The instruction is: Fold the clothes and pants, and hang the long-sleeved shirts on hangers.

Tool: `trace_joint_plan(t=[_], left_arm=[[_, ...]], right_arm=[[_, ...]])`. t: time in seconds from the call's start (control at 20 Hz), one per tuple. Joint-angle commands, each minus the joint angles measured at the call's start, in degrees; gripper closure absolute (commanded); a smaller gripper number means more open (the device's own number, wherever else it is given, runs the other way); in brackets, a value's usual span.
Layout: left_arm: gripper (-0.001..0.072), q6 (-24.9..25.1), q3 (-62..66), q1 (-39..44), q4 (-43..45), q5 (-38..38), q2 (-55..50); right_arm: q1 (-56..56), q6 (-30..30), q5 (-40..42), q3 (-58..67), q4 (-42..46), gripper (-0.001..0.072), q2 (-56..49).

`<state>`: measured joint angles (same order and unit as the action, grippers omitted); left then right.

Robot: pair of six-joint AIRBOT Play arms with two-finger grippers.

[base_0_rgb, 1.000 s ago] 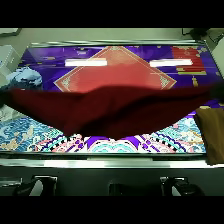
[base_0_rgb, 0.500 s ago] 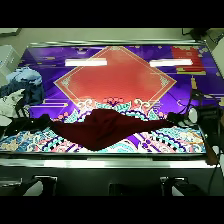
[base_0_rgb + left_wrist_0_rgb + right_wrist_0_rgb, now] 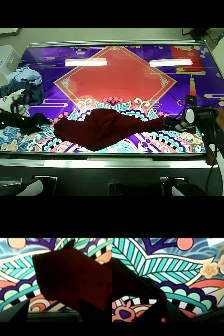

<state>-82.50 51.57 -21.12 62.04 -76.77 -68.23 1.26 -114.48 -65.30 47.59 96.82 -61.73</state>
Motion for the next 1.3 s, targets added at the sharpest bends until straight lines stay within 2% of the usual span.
trace_joint_plan(t=[0.0, 0.05, 0.25, 0.5, 0.55, 0.65, 0.7, 0.85, 1.05, 1.15, 1.25], left_arm=[[0.0061, 0.6, -14.0, 4.6, -6.5, 0.9, 4.6], [0.0122, 2.5, -19.1, 7.8, -12.0, 4.2, 5.4], [0.0121, 6.3, -29.3, 22.1, -30.8, 17.6, 4.4], [0.0124, 6.2, -29.3, 33.6, -39.3, 26.4, 1.2], [0.0167, 6.0, -29.3, 35.0, -40.5, 28.1, 0.5], [0.0532, 6.1, -29.2, 36.9, -42.6, 29.2, -0.5], [0.0679, 7.4, -29.0, 37.3, -42.6, 28.8, -0.2], [0.0683, 13.2, -24.0, 35.7, -40.6, 24.3, 2.6], [0.0683, 11.3, -2.3, 23.7, -28.7, 12.7, 10.2], [0.0682, 9.6, 13.1, 16.2, -28.8, 7.5, 12.3], [0.0682, 8.3, 28.2, 10.7, -28.8, 4.7, 13.0]], right_arm=[[0.0, 0.3, 0.7, 0.0, -3.2, 0.0676, -0.1], [0.0, 0.3, 1.2, 0.0, -3.8, 0.0676, -0.1], [0.0, 0.3, 2.4, 0.0, -4.9, 0.0676, -0.1], [0.0, 0.3, 2.0, 0.0, -4.9, 0.0676, -0.1], [0.0, 0.3, 2.0, 0.0, -4.9, 0.0676, -0.1], [0.0, 0.3, 2.0, 0.0, -4.9, 0.0676, 0.0], [0.0, 0.3, 2.3, 0.0, -4.7, 0.0676, 0.0], [0.0, 1.4, 2.2, 3.3, -0.4, 0.0676, 0.9], [0.0, 1.3, 2.3, 22.7, 13.9, 0.0676, 4.5], [0.0, 1.1, 2.7, 36.8, 19.3, 0.0676, 5.7], [0.0, 1.1, 4.1, 49.3, 20.9, 0.0676, 7.2]])
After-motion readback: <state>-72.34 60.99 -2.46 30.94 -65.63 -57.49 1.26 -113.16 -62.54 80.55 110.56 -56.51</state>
